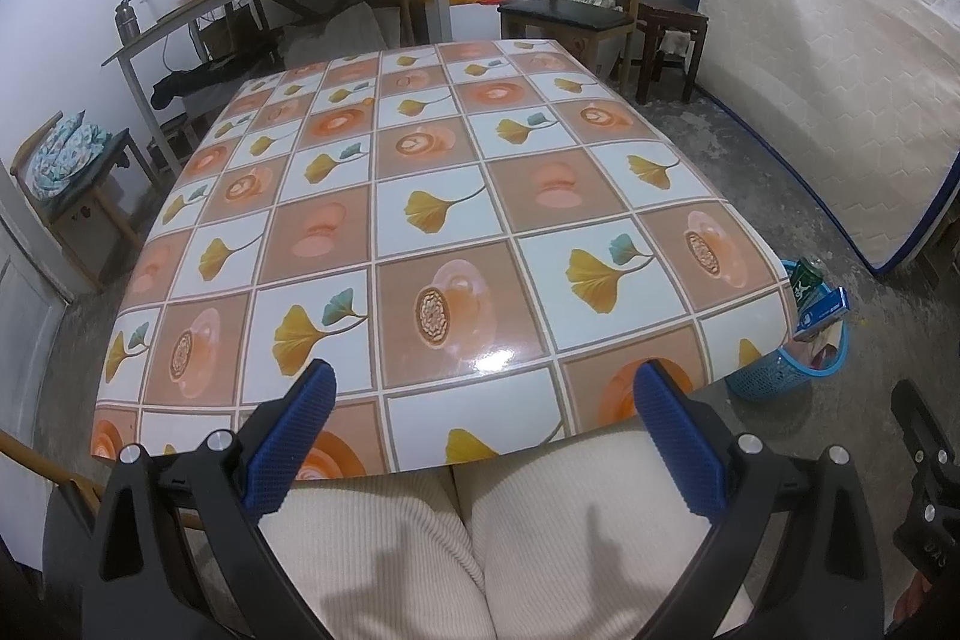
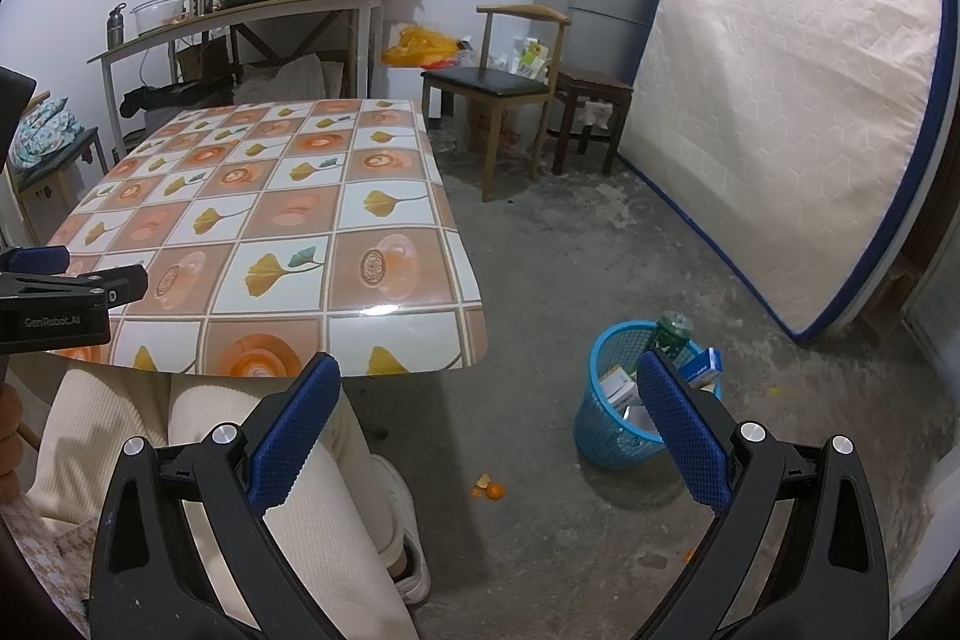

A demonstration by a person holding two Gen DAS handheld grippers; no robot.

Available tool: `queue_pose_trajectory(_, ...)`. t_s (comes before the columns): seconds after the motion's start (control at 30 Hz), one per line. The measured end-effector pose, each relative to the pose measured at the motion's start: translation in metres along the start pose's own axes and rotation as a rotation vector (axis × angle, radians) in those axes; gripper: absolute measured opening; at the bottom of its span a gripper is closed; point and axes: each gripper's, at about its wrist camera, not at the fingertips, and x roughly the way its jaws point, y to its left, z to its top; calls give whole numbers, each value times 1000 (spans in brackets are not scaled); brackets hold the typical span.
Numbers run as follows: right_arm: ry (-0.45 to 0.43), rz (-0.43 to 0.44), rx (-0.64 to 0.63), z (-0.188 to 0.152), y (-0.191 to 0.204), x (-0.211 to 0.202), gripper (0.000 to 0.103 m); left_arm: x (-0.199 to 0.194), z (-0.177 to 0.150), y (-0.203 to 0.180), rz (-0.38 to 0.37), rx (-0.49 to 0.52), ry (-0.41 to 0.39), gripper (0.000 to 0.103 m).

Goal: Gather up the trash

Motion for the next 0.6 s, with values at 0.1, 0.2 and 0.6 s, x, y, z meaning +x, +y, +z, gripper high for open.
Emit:
queue_pose_trajectory(0.1,0,1,0,0,0,0,95,1,1,0,-1,0,0,97)
queue_pose_trajectory(0.2,0,0,1,0,0,0,95,0,1,0,-1,1,1,97)
queue_pose_trajectory(0.6,1,0,1,0,0,1,95,1,0,1,1,-2,6,97)
